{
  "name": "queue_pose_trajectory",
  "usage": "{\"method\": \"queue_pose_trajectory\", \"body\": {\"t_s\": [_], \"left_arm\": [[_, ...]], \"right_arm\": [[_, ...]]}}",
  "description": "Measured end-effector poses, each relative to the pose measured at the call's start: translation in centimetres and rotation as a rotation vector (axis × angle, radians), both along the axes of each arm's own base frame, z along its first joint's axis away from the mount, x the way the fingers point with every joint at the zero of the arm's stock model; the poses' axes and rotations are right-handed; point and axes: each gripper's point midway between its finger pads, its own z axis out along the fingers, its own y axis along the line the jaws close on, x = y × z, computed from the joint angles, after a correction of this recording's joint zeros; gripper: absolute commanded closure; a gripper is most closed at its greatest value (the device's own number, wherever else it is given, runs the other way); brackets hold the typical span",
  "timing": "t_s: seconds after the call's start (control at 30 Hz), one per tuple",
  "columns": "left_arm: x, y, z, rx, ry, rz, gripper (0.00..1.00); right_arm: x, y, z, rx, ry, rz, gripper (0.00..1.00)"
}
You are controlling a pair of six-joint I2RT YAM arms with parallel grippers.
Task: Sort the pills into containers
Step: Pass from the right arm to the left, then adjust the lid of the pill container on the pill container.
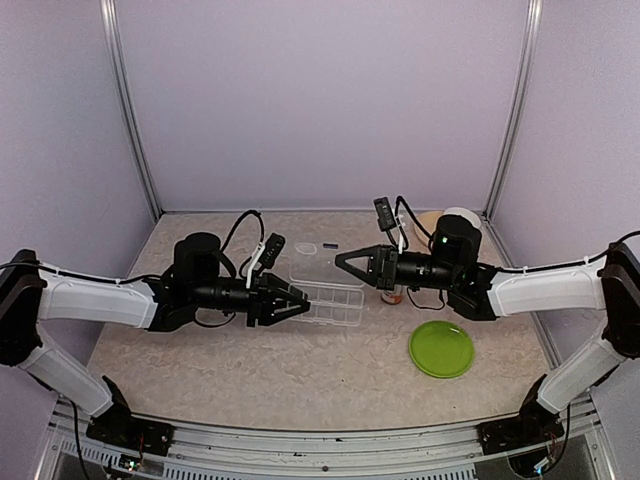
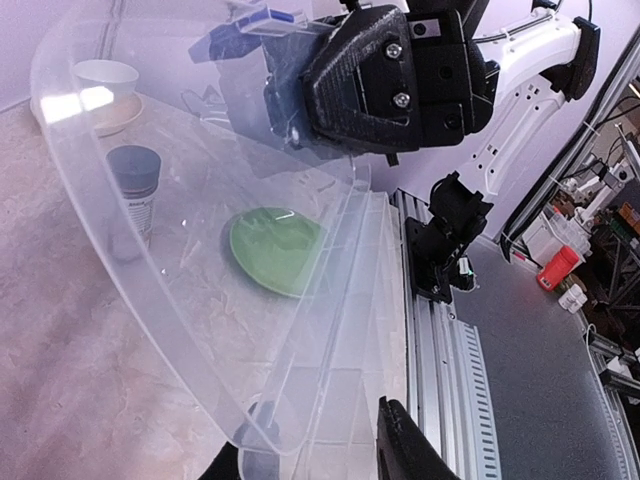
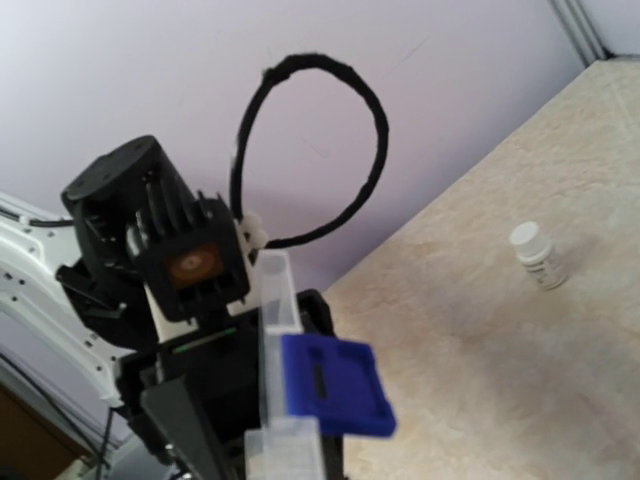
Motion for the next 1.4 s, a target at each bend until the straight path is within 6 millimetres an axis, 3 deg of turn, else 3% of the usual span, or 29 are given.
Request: {"method": "queue_pose_trajectory", "body": {"t_s": [0.27,0.53,0.67,0.83,1.23,1.4], "left_arm": [[-0.7,0.5,0.6,-0.012,-0.03,-0.002,0.79],[-0.4,0.7,0.3,-0.003,-0.029,0.023,0.79],[0.0,0.8,0.1,0.001,-0.026,0.046,0.79],[0.7,1.0,0.3,-0.007,-0.018,0.076,0.79],[1.8,1.2,-1.0,0.003,0.051,0.107,0.79],[1.7,1.0,-1.7,0.012,0.072,0.094,0.79]], "right_arm": [[0.0,0.3,-1.0,0.02,0.096,0.04,0.93],[0.6,0.2,-1.3,0.043,0.165,0.051,0.71],[0.8,0.0,-1.6,0.044,0.189,0.047,0.48],[1.0,-0.1,-1.8,0.037,0.193,0.048,0.32],[3.4,-1.1,-3.8,-0.099,0.164,-0.103,0.01],[5.3,-2.0,-3.7,-0.171,0.117,-0.22,0.0]]}}
